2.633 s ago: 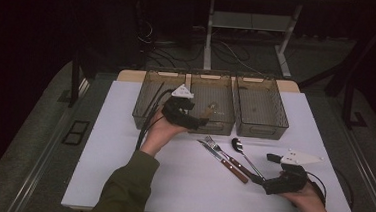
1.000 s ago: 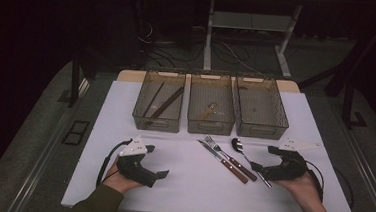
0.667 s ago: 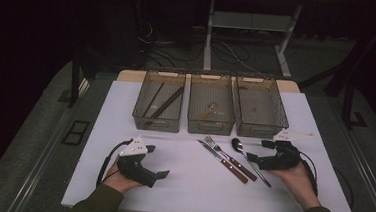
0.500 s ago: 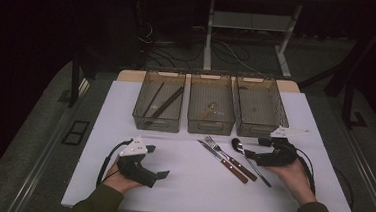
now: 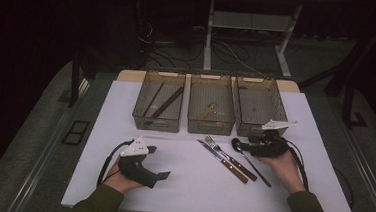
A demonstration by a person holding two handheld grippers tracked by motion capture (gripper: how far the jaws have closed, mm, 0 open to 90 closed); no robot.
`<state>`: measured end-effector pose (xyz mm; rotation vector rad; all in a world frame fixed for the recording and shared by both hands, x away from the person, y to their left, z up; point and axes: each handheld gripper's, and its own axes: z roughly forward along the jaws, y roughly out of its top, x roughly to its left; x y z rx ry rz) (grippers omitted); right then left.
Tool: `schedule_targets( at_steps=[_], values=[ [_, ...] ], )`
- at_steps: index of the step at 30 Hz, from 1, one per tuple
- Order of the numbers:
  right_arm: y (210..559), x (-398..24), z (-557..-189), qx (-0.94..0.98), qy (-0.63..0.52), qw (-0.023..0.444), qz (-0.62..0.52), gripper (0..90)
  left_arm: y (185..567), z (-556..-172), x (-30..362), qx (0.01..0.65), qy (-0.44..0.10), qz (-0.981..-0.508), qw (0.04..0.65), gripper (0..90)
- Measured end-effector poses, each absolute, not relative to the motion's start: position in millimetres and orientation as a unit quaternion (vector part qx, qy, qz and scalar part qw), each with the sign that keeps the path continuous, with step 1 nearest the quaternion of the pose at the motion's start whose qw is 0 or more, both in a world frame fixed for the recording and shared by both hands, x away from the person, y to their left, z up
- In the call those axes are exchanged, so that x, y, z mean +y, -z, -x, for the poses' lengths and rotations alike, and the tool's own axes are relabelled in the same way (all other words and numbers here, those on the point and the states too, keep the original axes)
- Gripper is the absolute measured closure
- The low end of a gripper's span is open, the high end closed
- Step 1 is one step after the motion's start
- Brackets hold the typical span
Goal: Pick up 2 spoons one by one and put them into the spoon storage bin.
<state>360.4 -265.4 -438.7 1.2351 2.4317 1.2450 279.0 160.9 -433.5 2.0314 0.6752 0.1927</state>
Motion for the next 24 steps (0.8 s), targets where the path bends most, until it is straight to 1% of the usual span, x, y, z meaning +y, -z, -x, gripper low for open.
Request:
schedule_targets(
  at_steps=[4,13,20,24],
  values=[
    [441.7,-259.3,-366.0,0.812,-0.410,0.063,-0.411,47.7,433.7,-279.1,160.9,0.276,-0.078,-0.831,0.477,0.0],
    [447.8,-249.2,-376.0,0.821,-0.397,0.058,-0.406,50.6,434.2,-279.1,160.3,0.274,-0.075,-0.832,0.476,0.0],
    [452.1,-240.9,-376.6,0.828,-0.387,0.061,-0.400,51.6,434.3,-279.1,160.1,0.273,-0.074,-0.833,0.476,0.0],
    [452.2,-239.6,-375.5,0.833,-0.382,0.073,-0.393,52.6,434.3,-278.9,160.0,0.273,-0.073,-0.833,0.476,0.0]
  ],
)
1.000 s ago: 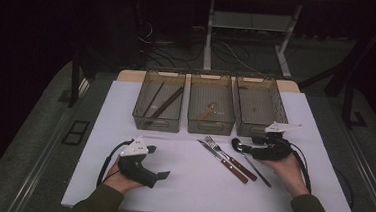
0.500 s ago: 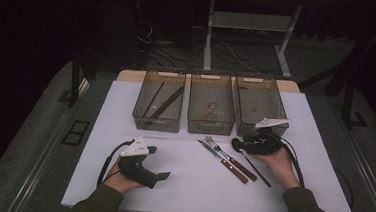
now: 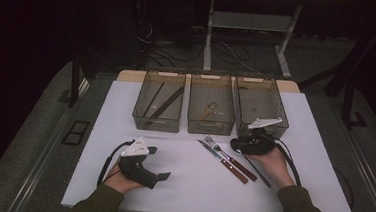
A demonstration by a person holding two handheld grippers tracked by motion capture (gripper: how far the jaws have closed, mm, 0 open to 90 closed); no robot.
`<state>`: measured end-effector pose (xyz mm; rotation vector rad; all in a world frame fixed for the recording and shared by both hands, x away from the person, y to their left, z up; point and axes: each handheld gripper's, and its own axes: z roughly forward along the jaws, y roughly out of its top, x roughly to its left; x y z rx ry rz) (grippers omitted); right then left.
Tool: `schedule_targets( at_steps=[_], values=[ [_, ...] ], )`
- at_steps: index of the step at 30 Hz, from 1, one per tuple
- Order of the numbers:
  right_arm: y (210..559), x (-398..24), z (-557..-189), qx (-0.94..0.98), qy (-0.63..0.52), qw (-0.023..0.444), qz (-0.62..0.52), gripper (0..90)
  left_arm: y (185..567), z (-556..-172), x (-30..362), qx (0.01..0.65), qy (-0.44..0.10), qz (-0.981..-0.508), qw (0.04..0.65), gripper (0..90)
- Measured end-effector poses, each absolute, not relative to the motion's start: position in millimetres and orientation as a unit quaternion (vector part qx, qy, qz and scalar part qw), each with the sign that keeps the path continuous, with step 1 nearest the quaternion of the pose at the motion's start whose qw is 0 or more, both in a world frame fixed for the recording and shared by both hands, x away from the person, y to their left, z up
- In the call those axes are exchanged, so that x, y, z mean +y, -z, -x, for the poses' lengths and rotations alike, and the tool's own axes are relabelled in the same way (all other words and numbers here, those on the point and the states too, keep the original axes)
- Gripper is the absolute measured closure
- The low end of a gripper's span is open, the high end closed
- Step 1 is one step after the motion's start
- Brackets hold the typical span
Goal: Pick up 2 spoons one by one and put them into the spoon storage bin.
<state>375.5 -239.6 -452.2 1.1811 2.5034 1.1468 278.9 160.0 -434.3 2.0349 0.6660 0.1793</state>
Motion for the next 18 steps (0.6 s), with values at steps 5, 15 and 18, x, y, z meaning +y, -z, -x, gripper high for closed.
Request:
schedule_targets(
  at_steps=[5,15,18],
  values=[
    [451.6,-235.4,-371.9,0.844,-0.368,0.091,-0.379,54.6,434.2,-278.7,159.7,0.273,-0.073,-0.833,0.476,0.0],
    [449.9,-235.4,-368.8,0.858,-0.356,0.098,-0.357,66.1,434.4,-278.6,159.4,0.273,-0.072,-0.833,0.475,0.0],
    [449.2,-236.4,-368.5,0.858,-0.356,0.096,-0.357,70.6,434.3,-278.5,159.4,0.273,-0.073,-0.834,0.475,0.0]
  ],
)
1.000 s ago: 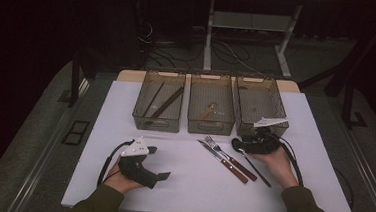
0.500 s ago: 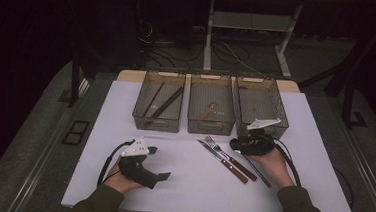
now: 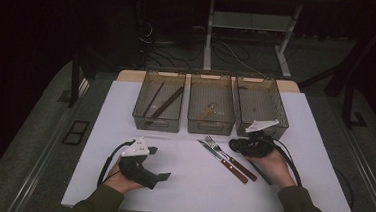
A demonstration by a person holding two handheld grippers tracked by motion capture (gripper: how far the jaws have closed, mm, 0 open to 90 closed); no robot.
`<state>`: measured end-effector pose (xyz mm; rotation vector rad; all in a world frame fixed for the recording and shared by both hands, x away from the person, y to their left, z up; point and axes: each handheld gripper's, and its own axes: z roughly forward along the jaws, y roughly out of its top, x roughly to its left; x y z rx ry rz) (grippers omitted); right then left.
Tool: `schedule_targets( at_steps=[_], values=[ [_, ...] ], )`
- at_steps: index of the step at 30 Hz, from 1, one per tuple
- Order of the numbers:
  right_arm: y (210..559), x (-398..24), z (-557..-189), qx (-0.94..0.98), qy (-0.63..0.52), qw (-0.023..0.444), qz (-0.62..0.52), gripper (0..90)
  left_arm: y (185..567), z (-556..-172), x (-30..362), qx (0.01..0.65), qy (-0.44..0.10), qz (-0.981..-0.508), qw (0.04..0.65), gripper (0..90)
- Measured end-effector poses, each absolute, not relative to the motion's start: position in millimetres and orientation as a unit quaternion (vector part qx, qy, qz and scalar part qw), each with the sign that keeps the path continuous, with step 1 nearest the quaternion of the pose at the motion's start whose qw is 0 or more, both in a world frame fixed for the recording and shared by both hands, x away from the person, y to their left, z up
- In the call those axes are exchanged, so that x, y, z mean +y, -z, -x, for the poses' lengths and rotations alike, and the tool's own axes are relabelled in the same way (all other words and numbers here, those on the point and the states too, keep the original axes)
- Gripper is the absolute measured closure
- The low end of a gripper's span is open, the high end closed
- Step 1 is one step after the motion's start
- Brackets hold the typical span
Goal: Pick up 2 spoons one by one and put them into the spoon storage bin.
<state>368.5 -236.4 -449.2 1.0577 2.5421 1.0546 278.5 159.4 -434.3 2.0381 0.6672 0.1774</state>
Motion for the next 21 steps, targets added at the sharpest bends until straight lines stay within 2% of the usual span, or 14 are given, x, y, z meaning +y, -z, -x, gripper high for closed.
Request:
schedule_targets(
  at_steps=[9,21],
  values=[
    [441.0,-239.0,-365.3,0.858,-0.374,0.092,-0.338,87.3,434.2,-278.5,159.4,0.272,-0.072,-0.833,0.475,0.0],
    [438.3,-239.5,-364.2,0.863,-0.374,0.087,-0.329,89.0,433.9,-278.7,159.5,0.270,-0.069,-0.832,0.480,0.0]
  ],
)
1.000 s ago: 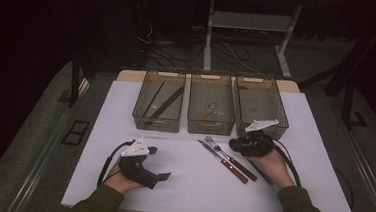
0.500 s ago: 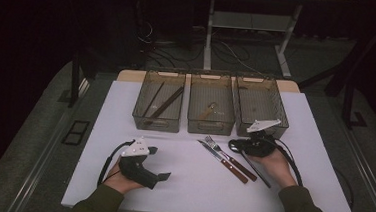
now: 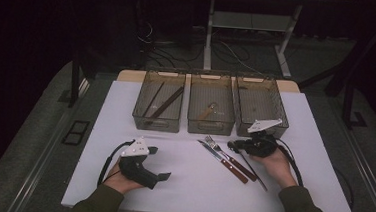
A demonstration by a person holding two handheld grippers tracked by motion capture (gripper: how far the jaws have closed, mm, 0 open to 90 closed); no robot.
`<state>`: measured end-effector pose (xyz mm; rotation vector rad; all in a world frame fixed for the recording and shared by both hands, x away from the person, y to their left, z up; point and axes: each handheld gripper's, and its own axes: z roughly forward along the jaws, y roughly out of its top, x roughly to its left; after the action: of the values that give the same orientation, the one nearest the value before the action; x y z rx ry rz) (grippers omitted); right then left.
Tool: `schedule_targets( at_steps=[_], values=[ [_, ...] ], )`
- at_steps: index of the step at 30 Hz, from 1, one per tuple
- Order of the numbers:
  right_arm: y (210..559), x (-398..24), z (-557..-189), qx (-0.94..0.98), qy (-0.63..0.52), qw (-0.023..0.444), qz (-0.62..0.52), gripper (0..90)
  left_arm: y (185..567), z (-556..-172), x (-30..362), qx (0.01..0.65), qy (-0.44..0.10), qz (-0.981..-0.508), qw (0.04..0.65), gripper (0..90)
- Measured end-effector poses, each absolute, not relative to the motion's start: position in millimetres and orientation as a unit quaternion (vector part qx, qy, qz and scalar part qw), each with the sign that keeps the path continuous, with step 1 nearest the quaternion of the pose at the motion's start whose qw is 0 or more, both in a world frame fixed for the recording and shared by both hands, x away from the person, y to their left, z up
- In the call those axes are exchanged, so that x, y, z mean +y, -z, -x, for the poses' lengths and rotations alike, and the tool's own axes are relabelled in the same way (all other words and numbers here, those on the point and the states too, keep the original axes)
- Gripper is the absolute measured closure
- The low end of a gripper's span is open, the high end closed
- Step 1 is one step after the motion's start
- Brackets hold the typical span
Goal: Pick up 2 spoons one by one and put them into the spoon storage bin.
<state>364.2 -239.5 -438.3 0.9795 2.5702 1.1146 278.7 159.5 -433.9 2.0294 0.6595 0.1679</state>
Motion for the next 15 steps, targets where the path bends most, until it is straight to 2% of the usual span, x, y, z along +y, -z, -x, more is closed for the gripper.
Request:
schedule_targets(
  at_steps=[15],
  values=[
    [412.8,-252.7,-364.0,0.849,-0.398,0.116,-0.327,89.1,436.1,-278.4,158.4,0.270,-0.068,-0.826,0.491,0.0]
  ],
)
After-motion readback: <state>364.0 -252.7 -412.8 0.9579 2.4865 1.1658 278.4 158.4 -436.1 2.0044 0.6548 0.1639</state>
